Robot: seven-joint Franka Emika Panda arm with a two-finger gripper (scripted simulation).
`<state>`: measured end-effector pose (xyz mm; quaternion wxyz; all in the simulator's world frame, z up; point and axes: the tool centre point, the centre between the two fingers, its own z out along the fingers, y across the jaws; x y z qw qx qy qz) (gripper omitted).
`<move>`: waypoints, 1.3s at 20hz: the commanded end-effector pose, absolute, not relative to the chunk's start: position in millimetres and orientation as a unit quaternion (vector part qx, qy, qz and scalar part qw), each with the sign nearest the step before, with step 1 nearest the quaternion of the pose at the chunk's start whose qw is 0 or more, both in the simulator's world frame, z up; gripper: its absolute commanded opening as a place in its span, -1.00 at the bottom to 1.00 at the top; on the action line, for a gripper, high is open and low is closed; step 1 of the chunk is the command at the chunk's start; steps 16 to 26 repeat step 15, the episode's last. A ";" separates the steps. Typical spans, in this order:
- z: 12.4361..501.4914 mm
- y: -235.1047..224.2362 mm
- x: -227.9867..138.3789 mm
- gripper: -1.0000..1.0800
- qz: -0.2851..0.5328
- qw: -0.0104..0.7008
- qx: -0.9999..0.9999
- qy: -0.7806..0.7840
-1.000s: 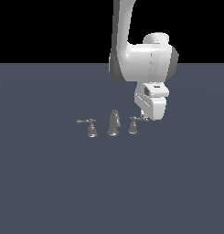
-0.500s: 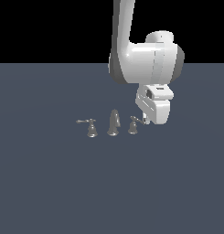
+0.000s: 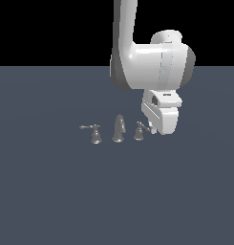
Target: Turn on the faucet by rotating a designated handle.
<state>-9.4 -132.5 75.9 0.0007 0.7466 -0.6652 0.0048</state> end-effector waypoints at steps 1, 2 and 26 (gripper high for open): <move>76.6 -109.9 -14.5 -1.00 0.001 -0.001 0.754 -0.656; 76.6 -107.1 -17.4 -1.00 0.001 0.000 0.754 -0.657; 76.7 -59.8 -11.7 -1.00 0.000 0.000 0.754 -0.657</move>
